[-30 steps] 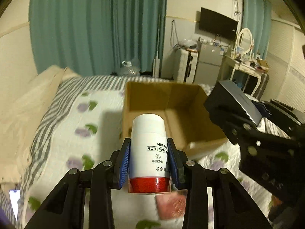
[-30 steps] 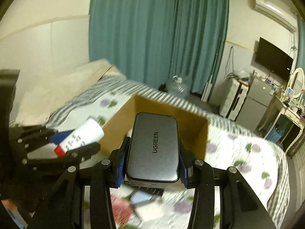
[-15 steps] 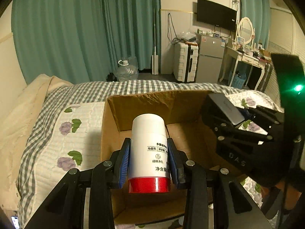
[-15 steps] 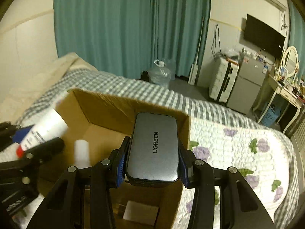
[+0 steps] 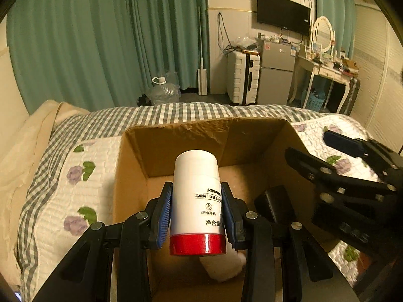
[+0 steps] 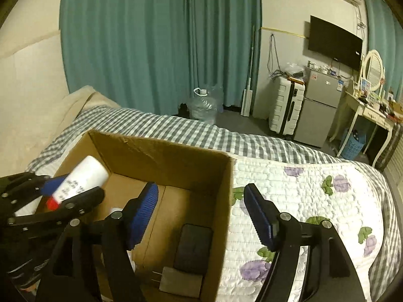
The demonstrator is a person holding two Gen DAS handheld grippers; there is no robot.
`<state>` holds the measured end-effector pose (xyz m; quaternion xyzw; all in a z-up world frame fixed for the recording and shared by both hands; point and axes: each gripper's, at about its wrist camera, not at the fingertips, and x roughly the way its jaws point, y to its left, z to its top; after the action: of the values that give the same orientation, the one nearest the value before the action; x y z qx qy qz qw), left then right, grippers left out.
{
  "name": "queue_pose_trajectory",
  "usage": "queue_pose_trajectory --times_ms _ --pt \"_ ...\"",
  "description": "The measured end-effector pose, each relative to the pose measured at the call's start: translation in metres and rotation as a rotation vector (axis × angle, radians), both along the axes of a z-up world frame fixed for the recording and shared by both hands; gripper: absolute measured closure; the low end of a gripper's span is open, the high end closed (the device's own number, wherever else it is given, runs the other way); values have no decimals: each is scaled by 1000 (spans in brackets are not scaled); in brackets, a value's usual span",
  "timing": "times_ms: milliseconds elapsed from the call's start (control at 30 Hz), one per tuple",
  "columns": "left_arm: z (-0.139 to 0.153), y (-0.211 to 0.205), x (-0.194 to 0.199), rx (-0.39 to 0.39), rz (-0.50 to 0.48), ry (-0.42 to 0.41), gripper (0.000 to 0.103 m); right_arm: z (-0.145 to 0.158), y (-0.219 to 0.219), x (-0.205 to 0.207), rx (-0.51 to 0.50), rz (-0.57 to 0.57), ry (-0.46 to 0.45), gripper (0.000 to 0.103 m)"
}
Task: Organize rigid objects
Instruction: 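Lower both held items into the box and open both grippers, then grasp the pink rose card with the left gripper while the right grasps the white charger block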
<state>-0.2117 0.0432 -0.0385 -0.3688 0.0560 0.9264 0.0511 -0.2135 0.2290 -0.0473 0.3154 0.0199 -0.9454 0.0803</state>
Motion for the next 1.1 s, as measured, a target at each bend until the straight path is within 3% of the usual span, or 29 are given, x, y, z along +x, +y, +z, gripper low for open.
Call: queue_pose_trajectory --times_ms 100,133,167,233,433,633,767,933,1100 --pt "-5 9 -10 -4 -11 -10 64 0 8 -1 -6 -11 2 32" --pt "-7 13 -12 -11 -19 -2 58 -1 10 -1 -3 -13 1 30" --pt "-6 16 -11 -23 -15 10 43 -1 13 -2 -1 -21 3 28" --pt "-3 21 -7 -40 -7 45 35 0 18 -2 -10 -43 8 21" --pt "19 21 8 -16 19 54 35 18 30 18 -20 -76 42 20" --pt "60 7 53 -6 45 125 35 60 32 68 19 -76 100 15" --pt "72 -12 89 20 74 133 32 77 26 110 31 -41 121 8" --pt "63 -31 135 82 117 117 32 58 8 158 62 17 90 5" --pt "30 -39 157 46 167 74 32 11 -5 179 84 50 5 4"
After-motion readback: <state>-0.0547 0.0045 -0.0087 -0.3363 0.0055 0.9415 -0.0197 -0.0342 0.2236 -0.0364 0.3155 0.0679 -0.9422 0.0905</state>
